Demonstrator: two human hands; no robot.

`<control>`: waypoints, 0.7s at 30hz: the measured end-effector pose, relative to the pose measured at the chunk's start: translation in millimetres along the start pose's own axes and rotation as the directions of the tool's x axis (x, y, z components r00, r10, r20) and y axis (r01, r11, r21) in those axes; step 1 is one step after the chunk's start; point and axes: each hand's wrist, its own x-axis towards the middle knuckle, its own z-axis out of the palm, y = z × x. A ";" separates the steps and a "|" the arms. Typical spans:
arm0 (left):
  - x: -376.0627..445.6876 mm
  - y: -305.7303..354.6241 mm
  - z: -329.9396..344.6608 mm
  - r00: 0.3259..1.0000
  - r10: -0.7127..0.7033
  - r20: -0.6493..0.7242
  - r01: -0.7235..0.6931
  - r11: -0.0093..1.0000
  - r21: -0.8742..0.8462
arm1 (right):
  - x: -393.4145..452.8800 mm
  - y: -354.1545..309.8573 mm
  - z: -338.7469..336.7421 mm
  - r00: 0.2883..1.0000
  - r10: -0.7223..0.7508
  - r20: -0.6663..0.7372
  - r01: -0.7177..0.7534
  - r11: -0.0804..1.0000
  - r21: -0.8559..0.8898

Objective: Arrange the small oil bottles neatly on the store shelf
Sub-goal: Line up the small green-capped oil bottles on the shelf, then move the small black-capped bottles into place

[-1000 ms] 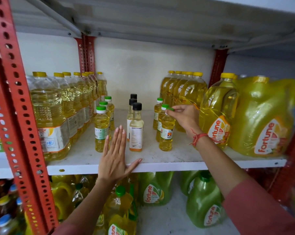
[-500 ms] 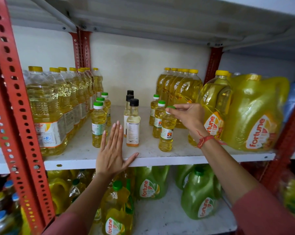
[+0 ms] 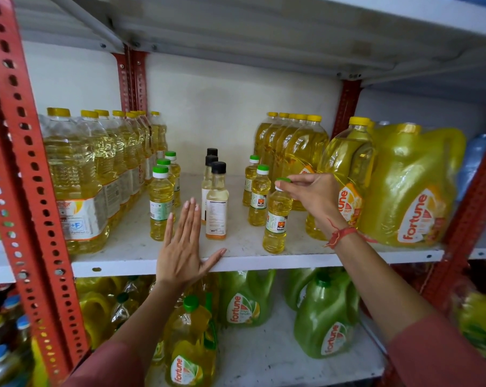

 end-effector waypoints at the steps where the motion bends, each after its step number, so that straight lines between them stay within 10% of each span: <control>1: 0.1 0.0 0.2 1.000 0.000 0.004 0.000 1.000 -0.002 | -0.2 -0.4 -0.1 1.000 0.001 0.005 -0.001 1.000 -0.002; 12: 0.1 -26.4 -13.0 1.000 0.013 -0.025 -0.013 1.000 -0.012 | -13.7 -42.7 27.4 0.937 -0.347 -0.040 0.318 0.894 -0.315; 21: -5.1 -51.8 -16.8 0.999 0.044 -0.017 -0.044 0.999 0.027 | 2.1 -84.0 116.2 0.870 -0.362 0.335 0.477 0.791 -0.383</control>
